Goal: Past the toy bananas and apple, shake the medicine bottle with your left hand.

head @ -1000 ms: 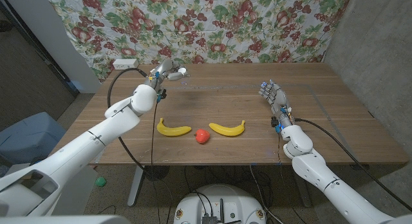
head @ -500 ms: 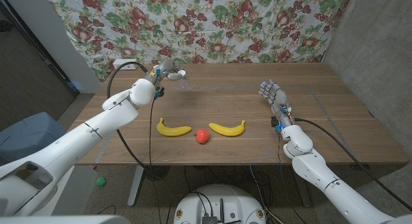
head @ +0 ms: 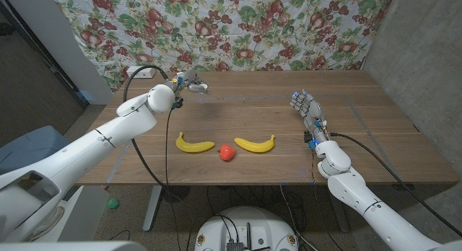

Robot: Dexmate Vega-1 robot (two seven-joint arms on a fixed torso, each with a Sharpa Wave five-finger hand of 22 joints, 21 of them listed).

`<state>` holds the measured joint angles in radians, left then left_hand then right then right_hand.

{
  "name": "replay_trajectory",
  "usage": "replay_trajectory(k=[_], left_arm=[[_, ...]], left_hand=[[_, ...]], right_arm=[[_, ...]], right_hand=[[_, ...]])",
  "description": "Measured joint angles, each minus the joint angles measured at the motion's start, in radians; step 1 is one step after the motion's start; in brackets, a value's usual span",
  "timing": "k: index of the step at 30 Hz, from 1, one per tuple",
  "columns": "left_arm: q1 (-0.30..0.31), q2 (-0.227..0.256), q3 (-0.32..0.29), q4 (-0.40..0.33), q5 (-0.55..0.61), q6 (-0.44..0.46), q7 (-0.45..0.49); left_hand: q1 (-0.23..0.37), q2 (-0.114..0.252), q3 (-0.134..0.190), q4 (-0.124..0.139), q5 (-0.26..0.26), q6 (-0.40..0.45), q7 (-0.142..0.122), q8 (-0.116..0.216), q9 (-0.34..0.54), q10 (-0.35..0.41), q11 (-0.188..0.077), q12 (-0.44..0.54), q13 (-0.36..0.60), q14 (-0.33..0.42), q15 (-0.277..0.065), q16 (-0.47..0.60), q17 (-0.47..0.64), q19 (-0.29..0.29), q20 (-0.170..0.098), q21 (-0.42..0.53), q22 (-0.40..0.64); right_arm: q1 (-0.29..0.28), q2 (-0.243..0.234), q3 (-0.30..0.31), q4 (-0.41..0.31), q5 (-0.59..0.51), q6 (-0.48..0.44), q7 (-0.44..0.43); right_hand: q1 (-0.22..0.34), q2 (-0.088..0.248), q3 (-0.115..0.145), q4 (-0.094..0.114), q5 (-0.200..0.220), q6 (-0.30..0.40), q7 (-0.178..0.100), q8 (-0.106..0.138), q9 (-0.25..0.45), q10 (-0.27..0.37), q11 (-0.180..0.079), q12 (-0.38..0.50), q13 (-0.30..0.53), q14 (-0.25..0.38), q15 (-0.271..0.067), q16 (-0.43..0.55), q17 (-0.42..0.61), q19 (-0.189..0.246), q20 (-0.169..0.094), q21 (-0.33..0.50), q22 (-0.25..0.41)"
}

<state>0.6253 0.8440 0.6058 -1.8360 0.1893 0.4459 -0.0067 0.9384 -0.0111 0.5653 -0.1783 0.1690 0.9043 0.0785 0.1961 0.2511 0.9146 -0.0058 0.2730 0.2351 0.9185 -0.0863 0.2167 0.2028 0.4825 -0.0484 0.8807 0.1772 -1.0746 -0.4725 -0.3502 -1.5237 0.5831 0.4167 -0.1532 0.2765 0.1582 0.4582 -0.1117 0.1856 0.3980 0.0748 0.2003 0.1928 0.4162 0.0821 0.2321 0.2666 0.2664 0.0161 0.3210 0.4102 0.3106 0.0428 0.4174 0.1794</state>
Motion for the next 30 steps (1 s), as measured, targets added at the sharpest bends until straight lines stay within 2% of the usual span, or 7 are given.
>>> replay_trajectory(k=[16, 30], left_arm=[[-0.016, -0.016, 0.032, 0.055, 0.004, 0.003, -0.011], [-0.01, -0.034, 0.045, 0.109, 0.001, -0.023, 0.015]], left_hand=[[0.0, 0.0, 0.0, 0.0, 0.005, 0.0, 0.0, -0.004, 0.002, 0.0, 0.0, -0.002, 0.0, 0.001, 0.0, -0.001, 0.0, 0.0, 0.0, 0.0, 0.0], [0.0, 0.0, 0.001, -0.001, 0.005, 0.002, -0.002, -0.004, 0.002, 0.0, -0.011, -0.006, -0.004, -0.004, -0.007, -0.001, -0.004, 0.0, 0.0, 0.008, 0.0]], right_arm=[[-0.003, 0.0, 0.0, -0.004, 0.0, -0.005, -0.005], [-0.007, 0.0, -0.001, -0.01, -0.004, -0.01, -0.013]], right_hand=[[0.0, 0.0, 0.0, 0.0, 0.0, 0.0, 0.0, 0.0, 0.0, 0.0, 0.0, 0.0, 0.0, 0.0, 0.0, 0.0, 0.0, 0.0, 0.0, -0.007, 0.0], [0.0, 0.0, 0.0, 0.0, 0.0, 0.0, 0.0, 0.0, 0.0, 0.0, 0.0, 0.0, 0.0, 0.0, 0.0, 0.0, 0.0, 0.0, 0.0, -0.008, 0.0]])
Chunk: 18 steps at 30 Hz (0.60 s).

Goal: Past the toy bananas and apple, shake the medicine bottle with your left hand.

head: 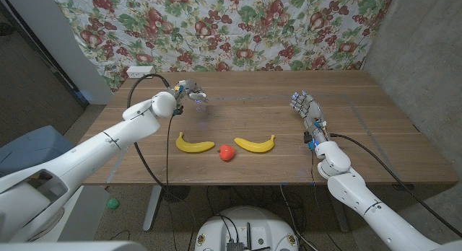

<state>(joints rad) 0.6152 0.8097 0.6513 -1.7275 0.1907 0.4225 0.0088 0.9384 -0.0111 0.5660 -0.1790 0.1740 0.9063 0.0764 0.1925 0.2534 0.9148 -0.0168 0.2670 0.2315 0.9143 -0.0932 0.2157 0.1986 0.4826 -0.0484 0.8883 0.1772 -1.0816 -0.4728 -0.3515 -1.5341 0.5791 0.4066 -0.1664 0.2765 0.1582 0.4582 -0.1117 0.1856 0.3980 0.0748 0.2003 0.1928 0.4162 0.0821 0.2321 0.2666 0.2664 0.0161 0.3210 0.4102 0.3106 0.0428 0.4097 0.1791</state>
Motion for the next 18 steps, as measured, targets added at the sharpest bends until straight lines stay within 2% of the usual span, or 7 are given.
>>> replay_trajectory(k=[18], left_arm=[[0.018, -0.009, 0.005, 0.035, -0.004, -0.021, 0.032]], left_hand=[[0.0, 0.0, 0.003, -0.003, 0.0, -0.004, -0.011, 0.0, -0.003, -0.006, -0.008, -0.009, -0.005, -0.007, -0.007, -0.008, -0.004, -0.004, 0.004, 0.0, 0.0]], right_arm=[[-0.007, 0.0, -0.002, -0.011, -0.009, -0.002, -0.012]], right_hand=[[0.0, 0.0, 0.0, 0.0, 0.0, 0.0, 0.0, 0.0, 0.0, 0.0, 0.0, 0.0, 0.0, 0.0, 0.0, 0.0, 0.0, 0.004, -0.004, -0.004, 0.0]])
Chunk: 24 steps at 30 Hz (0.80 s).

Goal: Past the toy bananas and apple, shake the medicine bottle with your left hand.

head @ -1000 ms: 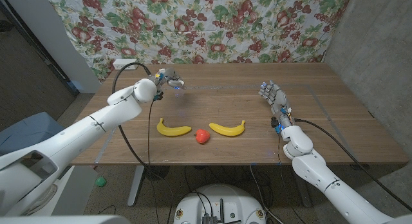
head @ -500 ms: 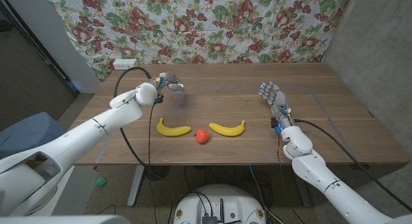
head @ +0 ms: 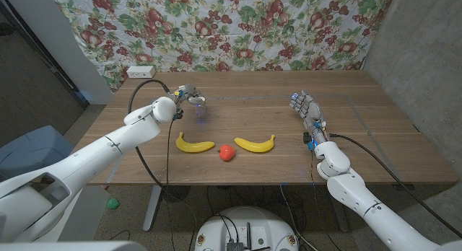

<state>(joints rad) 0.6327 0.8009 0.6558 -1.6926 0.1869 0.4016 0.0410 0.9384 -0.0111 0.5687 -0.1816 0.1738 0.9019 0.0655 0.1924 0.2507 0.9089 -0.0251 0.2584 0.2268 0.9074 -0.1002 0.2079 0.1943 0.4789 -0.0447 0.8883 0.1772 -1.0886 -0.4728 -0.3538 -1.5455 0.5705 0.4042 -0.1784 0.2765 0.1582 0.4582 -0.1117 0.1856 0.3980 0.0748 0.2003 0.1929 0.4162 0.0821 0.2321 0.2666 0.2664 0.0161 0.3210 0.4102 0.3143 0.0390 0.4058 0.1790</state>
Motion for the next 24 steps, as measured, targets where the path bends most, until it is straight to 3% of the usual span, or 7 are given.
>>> replay_trajectory(k=[15, 24], left_arm=[[-0.003, 0.0, 0.013, 0.019, 0.004, 0.002, -0.011], [-0.02, 0.005, 0.028, 0.023, 0.011, 0.016, -0.044]], left_hand=[[-0.007, 0.007, 0.002, -0.002, 0.008, -0.017, -0.031, -0.008, -0.009, -0.007, -0.029, -0.028, -0.009, -0.023, -0.021, -0.016, -0.009, -0.013, 0.001, 0.0, 0.0], [-0.03, 0.03, -0.018, 0.018, 0.008, -0.079, -0.042, -0.019, -0.023, -0.038, -0.063, -0.057, -0.013, -0.095, 0.002, -0.026, -0.008, -0.054, -0.001, -0.005, 0.0]], right_arm=[[0.0, 0.002, -0.005, -0.005, -0.009, -0.003, -0.007], [0.003, 0.004, -0.006, -0.005, -0.01, -0.004, -0.009]], right_hand=[[0.0, 0.0, 0.0, 0.0, 0.0, 0.0, 0.0, 0.0, 0.0, 0.0, 0.0, 0.0, 0.0, 0.0, 0.0, 0.0, 0.0, 0.0, 0.0, -0.004, 0.0], [0.0, 0.0, 0.0, 0.0, 0.0, 0.0, 0.0, 0.0, 0.0, 0.0, 0.0, 0.0, 0.0, 0.0, 0.0, 0.0, 0.0, 0.0, 0.0, -0.007, 0.0]])
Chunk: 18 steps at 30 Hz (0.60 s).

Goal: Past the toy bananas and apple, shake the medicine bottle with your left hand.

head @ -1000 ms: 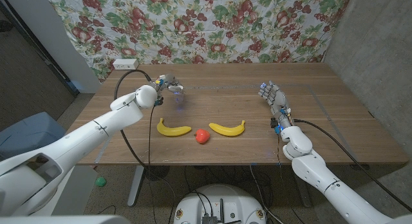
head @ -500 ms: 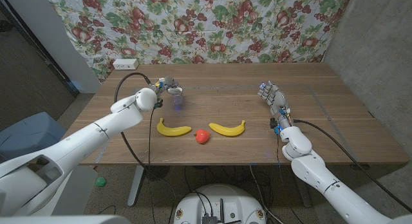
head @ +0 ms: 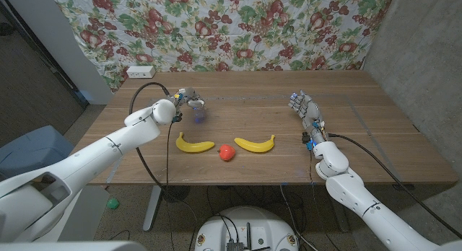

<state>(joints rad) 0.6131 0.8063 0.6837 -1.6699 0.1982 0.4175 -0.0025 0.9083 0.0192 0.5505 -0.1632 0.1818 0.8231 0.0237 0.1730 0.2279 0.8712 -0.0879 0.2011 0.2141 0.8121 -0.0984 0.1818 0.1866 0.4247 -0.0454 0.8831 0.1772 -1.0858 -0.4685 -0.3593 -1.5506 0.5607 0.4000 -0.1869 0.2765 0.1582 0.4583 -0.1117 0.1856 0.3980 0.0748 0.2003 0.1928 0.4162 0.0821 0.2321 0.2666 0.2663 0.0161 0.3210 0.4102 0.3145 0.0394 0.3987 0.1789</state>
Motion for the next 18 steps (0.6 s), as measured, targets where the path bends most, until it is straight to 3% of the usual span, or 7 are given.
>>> replay_trajectory(k=[6, 10, 14, 18], left_arm=[[-0.009, 0.004, 0.006, 0.0, 0.002, 0.009, -0.022], [-0.015, 0.007, 0.009, 0.0, 0.002, 0.015, -0.035], [-0.018, 0.009, 0.01, -0.003, 0.002, 0.021, -0.045], [-0.021, 0.011, 0.011, -0.004, 0.002, 0.025, -0.053]], left_hand=[[0.012, 0.036, -0.022, 0.017, 0.0, -0.059, -0.001, 0.0, -0.009, -0.027, -0.027, -0.013, -0.001, -0.051, 0.016, -0.001, 0.002, -0.032, 0.001, -0.016, 0.0], [0.003, 0.045, -0.043, 0.015, 0.0, -0.095, -0.006, 0.0, -0.014, -0.057, -0.038, -0.023, 0.0, -0.074, 0.021, -0.001, 0.007, -0.046, 0.004, -0.024, 0.0], [-0.018, 0.059, -0.057, 0.01, 0.0, -0.137, -0.011, 0.0, -0.019, -0.129, -0.025, -0.028, 0.0, -0.115, 0.03, -0.001, 0.011, -0.068, 0.004, -0.037, 0.0], [-0.052, 0.043, -0.081, 0.009, 0.001, -0.202, -0.014, 0.0, -0.024, -0.228, -0.002, -0.032, -0.004, -0.17, 0.036, -0.001, 0.011, -0.098, 0.01, -0.055, 0.0]], right_arm=[[0.005, 0.001, -0.001, 0.003, 0.0, -0.002, 0.0], [0.008, 0.002, -0.002, 0.007, 0.0, -0.002, 0.001], [0.013, 0.004, -0.002, 0.011, 0.0, -0.003, 0.004], [0.017, 0.004, -0.003, 0.016, 0.001, -0.004, 0.006]], right_hand=[[0.0, 0.0, 0.0, 0.0, 0.0, 0.0, 0.0, 0.0, 0.0, 0.0, 0.0, 0.0, 0.0, 0.0, 0.0, 0.0, 0.0, 0.007, 0.007, 0.0, 0.0], [0.0, 0.0, 0.0, 0.0, 0.0, 0.0, 0.0, 0.0, 0.0, 0.0, 0.0, 0.0, 0.0, 0.0, 0.0, 0.0, 0.0, 0.007, 0.007, 0.0, 0.0], [0.0, 0.0, 0.0, 0.0, 0.0, 0.0, 0.0, 0.0, 0.0, 0.0, 0.0, 0.0, 0.0, 0.0, 0.0, 0.0, 0.0, 0.007, 0.007, 0.0, 0.0], [0.0, 0.0, 0.0, 0.0, 0.0, 0.0, 0.0, 0.0, 0.0, 0.0, 0.0, 0.0, 0.0, 0.0, 0.0, 0.0, 0.0, 0.007, 0.007, 0.0, 0.0]])
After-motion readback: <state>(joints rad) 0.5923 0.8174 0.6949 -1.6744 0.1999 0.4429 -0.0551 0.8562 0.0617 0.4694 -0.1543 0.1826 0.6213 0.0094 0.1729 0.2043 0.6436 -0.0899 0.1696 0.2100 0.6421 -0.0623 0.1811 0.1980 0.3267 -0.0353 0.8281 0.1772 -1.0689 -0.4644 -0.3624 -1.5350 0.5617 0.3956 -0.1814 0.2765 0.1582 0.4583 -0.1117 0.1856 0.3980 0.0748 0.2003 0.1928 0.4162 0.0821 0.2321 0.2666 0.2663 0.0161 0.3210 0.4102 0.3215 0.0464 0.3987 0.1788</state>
